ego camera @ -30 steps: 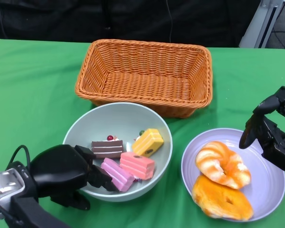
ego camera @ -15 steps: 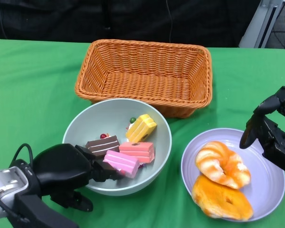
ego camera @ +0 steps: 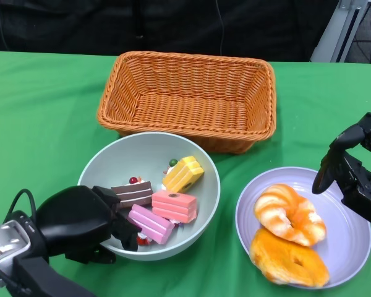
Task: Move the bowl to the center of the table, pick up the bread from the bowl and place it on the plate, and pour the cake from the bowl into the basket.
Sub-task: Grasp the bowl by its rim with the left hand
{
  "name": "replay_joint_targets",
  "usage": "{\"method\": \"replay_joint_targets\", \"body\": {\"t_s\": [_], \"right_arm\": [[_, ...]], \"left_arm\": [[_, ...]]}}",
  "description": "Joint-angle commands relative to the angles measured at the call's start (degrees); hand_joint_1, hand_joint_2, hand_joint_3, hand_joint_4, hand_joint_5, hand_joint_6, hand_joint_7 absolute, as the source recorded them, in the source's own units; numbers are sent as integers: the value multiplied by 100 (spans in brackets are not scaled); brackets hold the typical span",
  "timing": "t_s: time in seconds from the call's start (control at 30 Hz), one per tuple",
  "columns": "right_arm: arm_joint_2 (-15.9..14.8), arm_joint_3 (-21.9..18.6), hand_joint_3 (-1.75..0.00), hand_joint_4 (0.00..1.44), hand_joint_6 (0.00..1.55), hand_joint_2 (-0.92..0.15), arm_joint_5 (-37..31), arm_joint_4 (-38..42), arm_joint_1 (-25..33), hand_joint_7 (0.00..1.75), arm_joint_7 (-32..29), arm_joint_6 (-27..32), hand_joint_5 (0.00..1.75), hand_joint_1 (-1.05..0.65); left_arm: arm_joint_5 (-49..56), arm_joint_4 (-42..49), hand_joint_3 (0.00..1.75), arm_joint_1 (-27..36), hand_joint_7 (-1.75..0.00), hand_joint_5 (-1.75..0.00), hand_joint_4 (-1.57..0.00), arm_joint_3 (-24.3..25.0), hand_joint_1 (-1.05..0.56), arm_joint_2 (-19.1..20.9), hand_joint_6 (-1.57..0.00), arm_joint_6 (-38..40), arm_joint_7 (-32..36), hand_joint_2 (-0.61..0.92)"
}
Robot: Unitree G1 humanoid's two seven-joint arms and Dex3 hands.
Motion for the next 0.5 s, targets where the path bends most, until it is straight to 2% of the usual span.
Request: {"method": "replay_joint_targets", "body": {"t_s": [0.03,0.13,0.23,0.37,0.5], "right_arm": [[-33,-68,-83,73,71,-76,39,-57,32,130,-28,-2,166,-9],[-32,-74,-83,73,71,-76,42,-50,35,130,-20,-8,165,-9],[-30,-89,-84,73,70,-76,58,-7,25,129,22,-42,165,-10],[-14,-93,-85,72,70,-76,85,-33,27,131,-12,14,166,-10],[14,-92,-85,72,69,-76,112,-26,31,131,-23,15,166,-10]], "left_arm": [[100,130,16,7,-144,-174,-57,-49,-21,75,-64,19,69,92],[76,212,17,2,-156,-175,-59,-44,-22,56,-58,-91,200,92],[22,386,15,3,-160,-175,-64,6,-23,3,-58,-435,638,92],[-12,662,19,-51,-156,-175,-69,51,-23,-43,-63,-992,1217,92],[-90,691,21,-64,-154,-175,-69,105,-24,47,-64,-1379,1336,92]]}}
